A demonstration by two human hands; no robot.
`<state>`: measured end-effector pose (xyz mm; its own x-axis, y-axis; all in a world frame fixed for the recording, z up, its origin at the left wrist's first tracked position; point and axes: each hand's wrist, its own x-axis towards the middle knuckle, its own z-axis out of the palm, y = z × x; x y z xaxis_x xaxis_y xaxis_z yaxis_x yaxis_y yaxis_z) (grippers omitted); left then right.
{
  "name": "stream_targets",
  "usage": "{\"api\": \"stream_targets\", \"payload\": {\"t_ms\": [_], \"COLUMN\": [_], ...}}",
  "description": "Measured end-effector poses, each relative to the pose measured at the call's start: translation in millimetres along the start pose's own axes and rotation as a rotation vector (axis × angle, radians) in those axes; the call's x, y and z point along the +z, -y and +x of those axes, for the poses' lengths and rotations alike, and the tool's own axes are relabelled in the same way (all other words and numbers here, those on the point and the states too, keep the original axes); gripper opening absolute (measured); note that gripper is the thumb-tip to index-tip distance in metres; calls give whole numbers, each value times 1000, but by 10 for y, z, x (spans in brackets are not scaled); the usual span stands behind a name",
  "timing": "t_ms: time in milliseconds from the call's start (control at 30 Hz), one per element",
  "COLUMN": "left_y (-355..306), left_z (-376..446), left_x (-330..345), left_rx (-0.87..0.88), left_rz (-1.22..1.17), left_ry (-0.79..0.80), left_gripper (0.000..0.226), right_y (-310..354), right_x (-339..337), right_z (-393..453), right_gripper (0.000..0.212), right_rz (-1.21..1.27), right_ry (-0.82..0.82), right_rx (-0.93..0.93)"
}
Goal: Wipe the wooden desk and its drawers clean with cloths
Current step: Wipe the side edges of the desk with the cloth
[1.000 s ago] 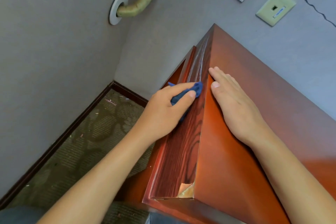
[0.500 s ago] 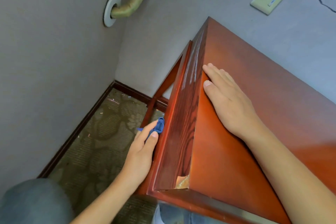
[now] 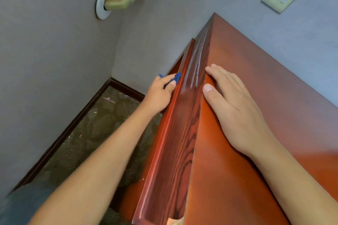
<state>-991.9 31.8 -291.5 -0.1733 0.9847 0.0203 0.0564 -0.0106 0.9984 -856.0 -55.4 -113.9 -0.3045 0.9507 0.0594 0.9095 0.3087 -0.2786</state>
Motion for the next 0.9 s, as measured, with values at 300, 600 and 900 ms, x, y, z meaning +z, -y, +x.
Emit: {"api": "stream_targets", "payload": {"t_ms": [300, 600, 900], "left_y": [45, -39, -283], "left_z": [-1441, -1357, -307], "left_x": [-437, -468, -186], "left_rx": [85, 118, 108], "left_rz": [-15, 237, 396], "left_ry": [69, 80, 51], "left_gripper": [39, 41, 39], "right_y": [0, -200, -349], "right_x": [18, -185, -37], "right_z": [24, 690, 968], "right_gripper": [61, 50, 65], "right_rz": [-56, -48, -132], "right_ry": [-1, -45, -11], "right_rx": [-43, -12, 75]}}
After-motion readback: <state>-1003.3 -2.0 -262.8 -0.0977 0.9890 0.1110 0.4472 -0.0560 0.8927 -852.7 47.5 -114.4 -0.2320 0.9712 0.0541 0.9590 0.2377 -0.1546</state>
